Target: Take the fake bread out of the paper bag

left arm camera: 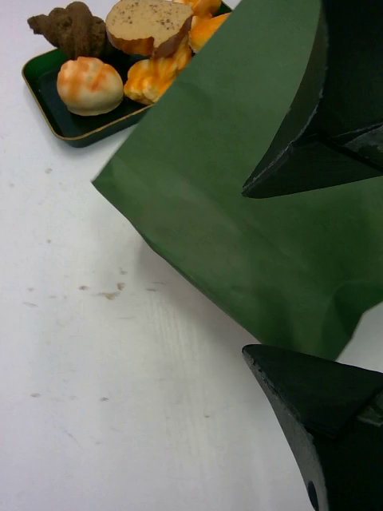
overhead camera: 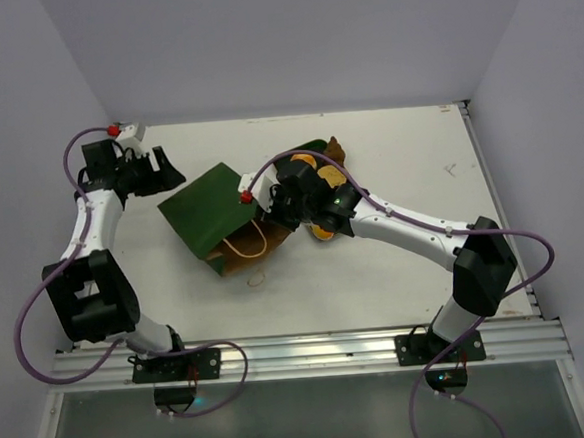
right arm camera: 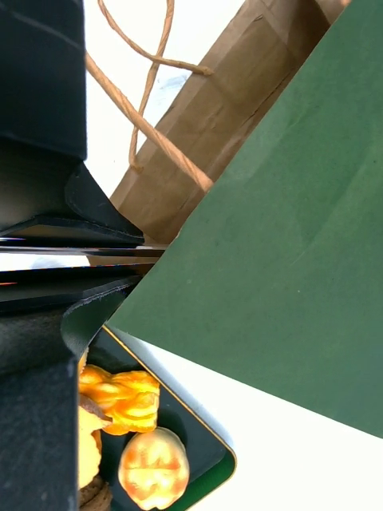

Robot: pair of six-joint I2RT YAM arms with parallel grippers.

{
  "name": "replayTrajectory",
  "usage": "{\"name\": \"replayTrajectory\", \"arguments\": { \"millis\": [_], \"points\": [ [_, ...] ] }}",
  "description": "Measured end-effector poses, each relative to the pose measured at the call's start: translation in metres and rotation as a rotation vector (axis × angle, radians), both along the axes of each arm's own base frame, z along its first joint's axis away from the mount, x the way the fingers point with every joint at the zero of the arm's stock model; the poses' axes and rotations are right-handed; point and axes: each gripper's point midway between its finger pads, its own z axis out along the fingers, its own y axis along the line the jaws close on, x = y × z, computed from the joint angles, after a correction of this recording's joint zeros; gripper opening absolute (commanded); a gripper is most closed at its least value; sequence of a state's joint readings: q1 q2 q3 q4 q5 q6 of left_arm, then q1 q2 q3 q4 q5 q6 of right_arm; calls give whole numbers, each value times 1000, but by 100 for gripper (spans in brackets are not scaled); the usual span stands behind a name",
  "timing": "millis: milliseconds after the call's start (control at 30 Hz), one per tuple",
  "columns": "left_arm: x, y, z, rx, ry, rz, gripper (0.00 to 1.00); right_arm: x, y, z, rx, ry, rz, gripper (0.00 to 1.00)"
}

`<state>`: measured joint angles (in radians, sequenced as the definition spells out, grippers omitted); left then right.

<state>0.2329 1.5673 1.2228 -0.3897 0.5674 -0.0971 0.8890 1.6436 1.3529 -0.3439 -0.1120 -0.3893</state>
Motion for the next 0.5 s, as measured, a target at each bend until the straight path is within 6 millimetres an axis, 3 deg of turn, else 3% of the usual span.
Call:
{"name": "replayTrajectory", "arguments": {
  "millis": [200,400,500],
  "points": [
    [-35,21,-47,-89,125,69,73,2,-2,0,-6,-7,-12,19],
    [-28,20,-74,-187,186,27,69,2,-2,0,-6,-8,-12,18],
    [-23,18,-79,-228,191,2,65,2,-2,0,-6,-8,-12,18]
  ]
}}
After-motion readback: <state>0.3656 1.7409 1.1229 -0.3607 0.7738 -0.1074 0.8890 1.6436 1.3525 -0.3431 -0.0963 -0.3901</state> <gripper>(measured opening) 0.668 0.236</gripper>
